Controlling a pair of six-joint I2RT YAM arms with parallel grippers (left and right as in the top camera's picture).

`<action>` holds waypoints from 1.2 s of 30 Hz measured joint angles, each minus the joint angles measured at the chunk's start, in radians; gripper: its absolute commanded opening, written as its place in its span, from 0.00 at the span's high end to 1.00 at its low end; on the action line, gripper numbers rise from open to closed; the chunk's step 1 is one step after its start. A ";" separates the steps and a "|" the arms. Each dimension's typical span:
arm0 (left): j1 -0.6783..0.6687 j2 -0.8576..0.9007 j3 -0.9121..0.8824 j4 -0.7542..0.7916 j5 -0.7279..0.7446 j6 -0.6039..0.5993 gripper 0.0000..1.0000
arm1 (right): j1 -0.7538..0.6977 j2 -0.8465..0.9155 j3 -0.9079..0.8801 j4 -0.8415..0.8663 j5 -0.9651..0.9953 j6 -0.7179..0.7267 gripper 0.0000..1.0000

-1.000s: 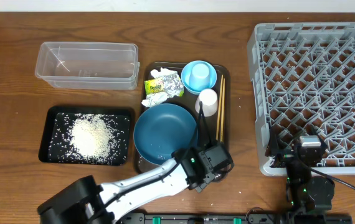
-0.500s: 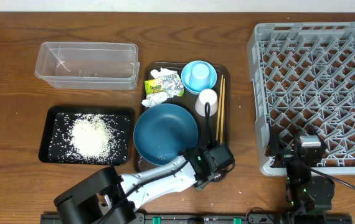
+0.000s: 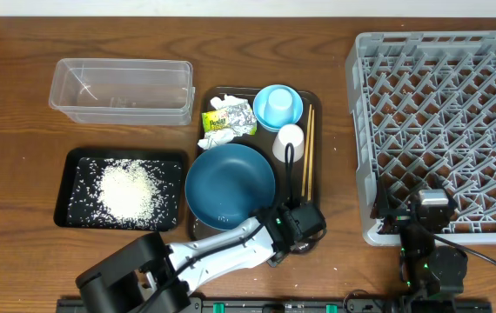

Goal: Sort waste into correct bins and load items into the dishwasher rack
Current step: 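Grasp the carrot with the left gripper and lift it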

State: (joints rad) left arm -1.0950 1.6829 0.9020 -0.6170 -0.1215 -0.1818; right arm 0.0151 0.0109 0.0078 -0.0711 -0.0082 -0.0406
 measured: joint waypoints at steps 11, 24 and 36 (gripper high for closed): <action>0.000 0.015 0.006 0.014 -0.011 0.002 0.60 | 0.000 0.000 0.000 0.000 0.000 0.000 0.01; 0.000 0.042 0.087 -0.060 -0.013 0.006 0.70 | 0.000 0.000 0.000 0.000 0.000 0.000 0.01; 0.000 0.006 0.196 -0.116 0.005 -0.005 0.73 | 0.000 0.000 0.000 0.000 0.000 0.000 0.01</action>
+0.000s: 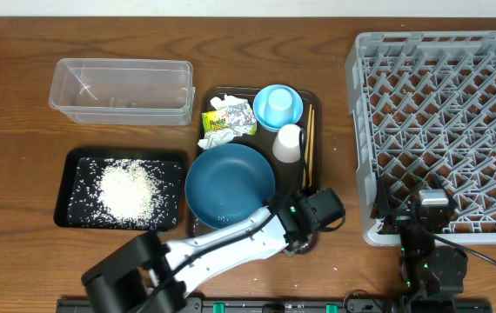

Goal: Sort waste into correct bins and load items into the dishwasher rack
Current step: 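Grasp the carrot with the left gripper and lift it, then carry the carrot left and drop it onto the black tray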

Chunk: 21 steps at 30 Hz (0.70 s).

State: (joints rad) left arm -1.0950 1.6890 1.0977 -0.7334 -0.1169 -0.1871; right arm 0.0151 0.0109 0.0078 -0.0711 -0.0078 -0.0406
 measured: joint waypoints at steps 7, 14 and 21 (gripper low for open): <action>0.000 -0.124 0.005 0.000 0.013 -0.003 0.76 | 0.000 0.000 0.000 0.000 0.000 0.000 0.01; 0.039 -0.268 0.005 -0.002 0.016 -0.003 0.76 | 0.000 0.000 0.000 0.000 0.000 0.000 0.01; 0.283 -0.421 0.005 -0.007 0.008 -0.031 0.76 | 0.000 0.000 0.000 0.000 0.000 0.000 0.01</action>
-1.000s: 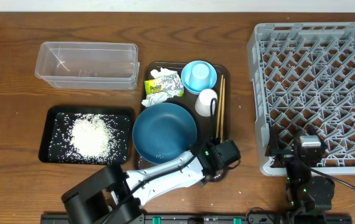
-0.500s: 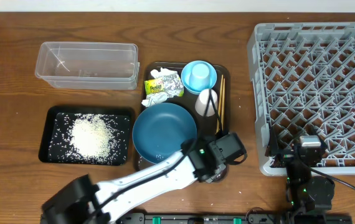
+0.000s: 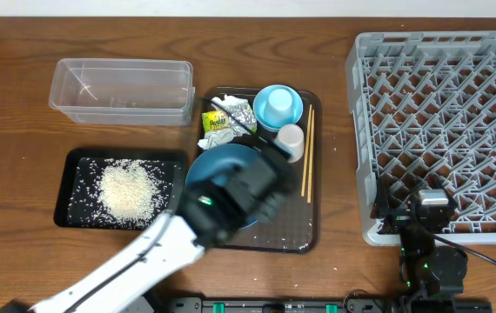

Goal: Sort waste into correct bins and load items into the dishwasher rack
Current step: 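Carry the carrot left and drop it onto the black tray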

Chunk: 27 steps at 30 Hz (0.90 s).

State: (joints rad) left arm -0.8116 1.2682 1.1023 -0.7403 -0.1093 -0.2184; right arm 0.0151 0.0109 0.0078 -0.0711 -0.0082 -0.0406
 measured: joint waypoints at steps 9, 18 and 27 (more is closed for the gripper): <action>0.480 -0.013 0.000 -0.016 -0.003 -0.120 0.76 | 0.000 0.000 0.000 0.000 0.000 0.000 0.01; 0.854 0.090 0.000 -0.087 0.016 -0.326 0.76 | 0.000 0.000 0.000 0.000 0.000 0.000 0.01; 0.947 0.249 0.000 -0.116 0.086 -0.457 0.69 | 0.000 0.000 0.000 0.000 0.000 0.000 0.01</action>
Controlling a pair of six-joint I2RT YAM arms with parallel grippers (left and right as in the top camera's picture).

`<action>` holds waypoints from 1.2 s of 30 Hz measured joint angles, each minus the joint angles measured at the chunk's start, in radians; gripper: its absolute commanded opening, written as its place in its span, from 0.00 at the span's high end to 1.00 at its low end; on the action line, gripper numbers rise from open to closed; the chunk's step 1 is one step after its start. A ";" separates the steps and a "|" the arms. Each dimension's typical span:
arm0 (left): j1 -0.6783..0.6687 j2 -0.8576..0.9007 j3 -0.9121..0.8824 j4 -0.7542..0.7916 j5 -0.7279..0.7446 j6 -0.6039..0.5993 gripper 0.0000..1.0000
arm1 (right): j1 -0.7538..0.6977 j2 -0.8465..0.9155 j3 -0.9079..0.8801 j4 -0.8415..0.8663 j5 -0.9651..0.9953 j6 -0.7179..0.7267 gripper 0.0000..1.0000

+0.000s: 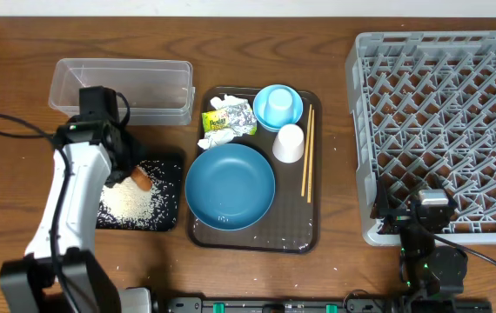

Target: Sort waste into correct bins and load items into the dishwasher rack

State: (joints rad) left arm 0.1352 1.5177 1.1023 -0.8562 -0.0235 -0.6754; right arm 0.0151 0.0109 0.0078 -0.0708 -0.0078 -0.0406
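Observation:
My left gripper (133,170) reaches down over the black tray (175,187) of rice (130,202), and a small orange-brown food scrap (142,179) sits at its fingertips, apparently gripped. The brown serving tray (293,233) carries a blue plate (230,185), a blue bowl (278,106), a white cup (289,143), chopsticks (307,153) and a crumpled yellow-green wrapper (228,118). At the right stands the grey dishwasher rack (448,113). My right gripper (429,205) rests low by the rack's front edge, its jaws too small to read.
A clear plastic bin (122,87) stands behind the black tray, close to the left wrist. A black cable (13,129) loops to the left of the left arm. The rack's near wall rises right beside the right arm.
My left arm has gone from above the blue plate to the black rice tray on the left. The brown scrap now shows at its fingertips. The plate is uncovered again.
The left gripper was first down at the serving tray's near right corner, then a little further right there. Later it was over the blue plate, and now it is above the rice tray with a brown scrap. The right arm stayed put.

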 measured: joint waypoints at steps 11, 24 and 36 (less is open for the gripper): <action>0.002 0.019 0.000 -0.033 0.022 -0.038 0.57 | 0.000 0.000 0.000 0.000 0.000 0.000 0.01; -0.010 -0.124 0.010 0.115 0.462 0.146 0.14 | 0.000 0.000 0.000 0.000 0.000 0.000 0.01; -0.339 -0.194 0.077 0.022 0.459 0.322 0.43 | 0.000 0.000 0.000 0.000 0.000 0.000 0.01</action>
State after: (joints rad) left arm -0.2039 1.3239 1.1797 -0.8345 0.4355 -0.3534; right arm 0.0151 0.0109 0.0078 -0.0708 -0.0078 -0.0406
